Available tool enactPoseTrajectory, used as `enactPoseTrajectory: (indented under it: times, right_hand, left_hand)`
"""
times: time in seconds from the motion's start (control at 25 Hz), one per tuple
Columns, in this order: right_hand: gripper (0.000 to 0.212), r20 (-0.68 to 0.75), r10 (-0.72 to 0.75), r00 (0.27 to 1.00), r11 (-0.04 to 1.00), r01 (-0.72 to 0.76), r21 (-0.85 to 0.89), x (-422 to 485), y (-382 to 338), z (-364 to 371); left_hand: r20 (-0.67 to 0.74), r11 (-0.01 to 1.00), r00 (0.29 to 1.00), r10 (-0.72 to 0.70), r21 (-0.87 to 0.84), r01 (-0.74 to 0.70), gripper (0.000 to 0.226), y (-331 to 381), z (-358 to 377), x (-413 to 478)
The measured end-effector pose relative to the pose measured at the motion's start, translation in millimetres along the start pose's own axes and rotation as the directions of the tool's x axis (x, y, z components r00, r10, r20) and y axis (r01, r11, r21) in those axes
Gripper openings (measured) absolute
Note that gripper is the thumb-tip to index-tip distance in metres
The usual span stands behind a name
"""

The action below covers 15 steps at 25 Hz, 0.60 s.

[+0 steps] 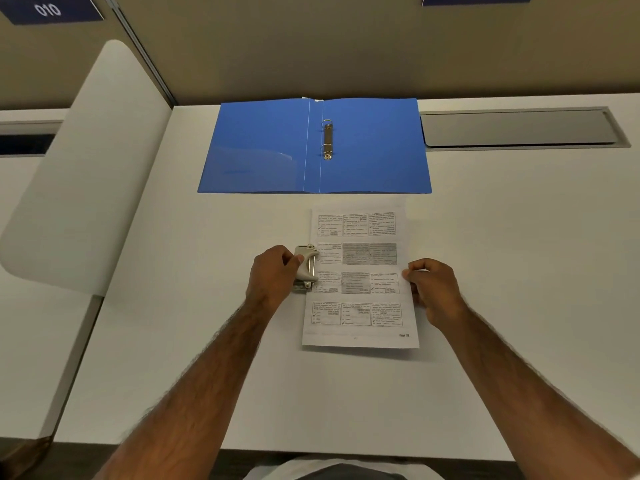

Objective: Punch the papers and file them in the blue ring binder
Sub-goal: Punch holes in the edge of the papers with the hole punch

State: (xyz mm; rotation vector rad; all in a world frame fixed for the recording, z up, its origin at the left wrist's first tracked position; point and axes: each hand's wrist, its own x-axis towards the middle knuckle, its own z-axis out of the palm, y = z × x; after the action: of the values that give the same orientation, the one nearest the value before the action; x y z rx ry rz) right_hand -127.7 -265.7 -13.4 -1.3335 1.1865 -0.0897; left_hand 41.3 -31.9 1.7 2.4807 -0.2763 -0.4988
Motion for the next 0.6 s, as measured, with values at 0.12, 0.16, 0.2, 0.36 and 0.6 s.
enactPoseTrajectory:
  times: [0.12,0.16,0.2,0.36,0.6]
  right_hand:
    - [0.009,0.008,-0.011,1.0,1.0,0.011,-0.007,-1.3,-5.0,6.5]
    - [0.009,0.007,-0.017,1.0,1.0,0.017,-0.018,-1.3,-7.2,8.0]
    - [0.008,0.008,-0.022,1.0,0.999,0.022,-0.028,-1.2,-9.3,8.9]
    - [0.005,0.014,-0.026,1.0,0.998,0.026,-0.054,-0.2,-15.0,7.9]
    - [0.009,0.003,-0.04,0.999,0.996,0.04,-0.082,-1.4,-19.3,9.0]
  left_hand:
    - [0.009,1.0,1.0,0.006,-0.003,-0.006,0.028,-0.6,0.2,0.5]
    - [0.011,1.0,1.0,0.003,-0.006,-0.003,0.028,-0.7,0.2,0.8]
    - [0.012,1.0,1.0,0.003,-0.005,-0.003,0.027,-0.6,0.1,0.9]
    - [0.026,1.0,1.0,0.008,-0.025,-0.008,0.021,-1.3,-0.8,1.2]
    - [0.019,0.999,0.999,0.035,-0.024,-0.034,0.016,1.1,0.8,1.8]
